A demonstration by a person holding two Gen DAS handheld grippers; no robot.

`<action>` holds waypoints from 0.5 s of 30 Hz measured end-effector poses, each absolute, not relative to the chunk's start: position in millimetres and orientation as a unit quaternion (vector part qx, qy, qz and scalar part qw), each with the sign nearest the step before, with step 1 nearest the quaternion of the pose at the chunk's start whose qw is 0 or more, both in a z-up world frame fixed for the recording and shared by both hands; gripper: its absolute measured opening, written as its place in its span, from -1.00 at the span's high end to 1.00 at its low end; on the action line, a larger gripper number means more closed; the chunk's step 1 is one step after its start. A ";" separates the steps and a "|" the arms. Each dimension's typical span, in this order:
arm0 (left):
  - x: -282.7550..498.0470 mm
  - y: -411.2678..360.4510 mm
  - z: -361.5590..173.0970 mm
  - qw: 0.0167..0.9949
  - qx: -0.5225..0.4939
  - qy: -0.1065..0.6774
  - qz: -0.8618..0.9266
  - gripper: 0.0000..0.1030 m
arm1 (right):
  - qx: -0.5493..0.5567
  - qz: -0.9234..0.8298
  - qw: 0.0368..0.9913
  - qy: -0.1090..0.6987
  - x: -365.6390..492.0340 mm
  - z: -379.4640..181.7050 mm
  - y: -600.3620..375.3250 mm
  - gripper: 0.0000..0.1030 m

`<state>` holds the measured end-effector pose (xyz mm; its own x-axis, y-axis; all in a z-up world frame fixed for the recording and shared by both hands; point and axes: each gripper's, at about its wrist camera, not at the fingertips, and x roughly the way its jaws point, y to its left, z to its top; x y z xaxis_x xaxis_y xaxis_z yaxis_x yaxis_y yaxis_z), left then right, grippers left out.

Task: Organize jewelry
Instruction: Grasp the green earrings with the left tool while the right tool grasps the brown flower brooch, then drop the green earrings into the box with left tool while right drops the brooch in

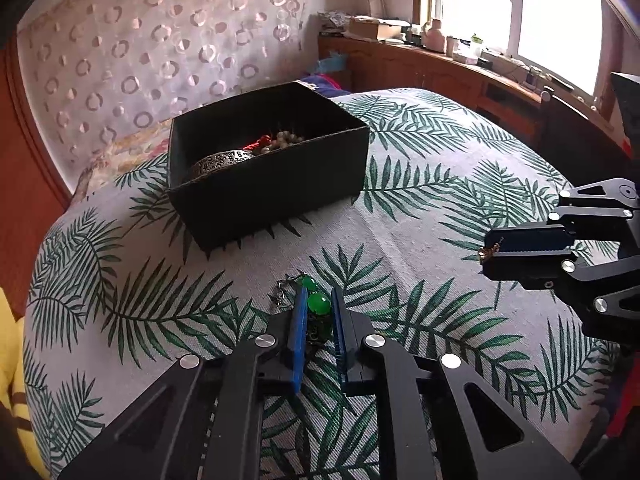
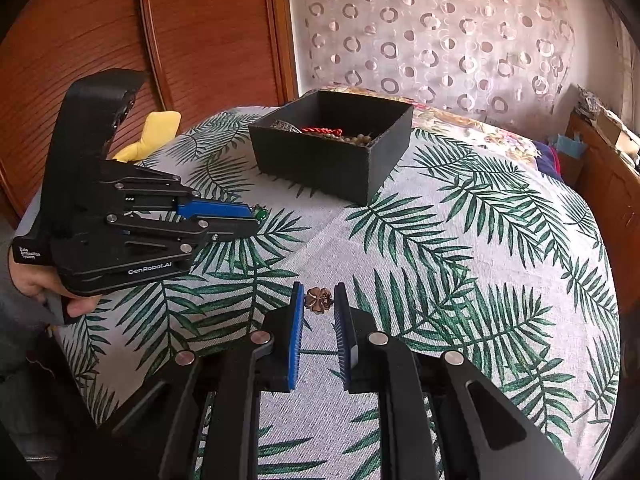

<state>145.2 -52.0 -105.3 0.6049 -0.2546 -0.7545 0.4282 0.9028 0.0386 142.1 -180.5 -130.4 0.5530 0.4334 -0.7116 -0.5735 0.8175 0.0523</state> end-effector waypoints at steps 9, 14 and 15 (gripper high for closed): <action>141.7 -46.4 -83.5 0.903 0.083 0.374 -0.193 0.79 | -0.094 0.286 0.881 0.364 151.1 -119.7 -175.6 0.67; 145.6 -41.0 -56.7 0.914 0.069 0.350 -0.194 0.79 | -0.093 0.286 0.886 0.352 161.3 -106.6 -170.2 0.67; 147.2 -39.8 -49.4 0.917 0.068 0.343 -0.193 0.79 | -0.093 0.286 0.888 0.349 164.5 -102.7 -168.3 0.67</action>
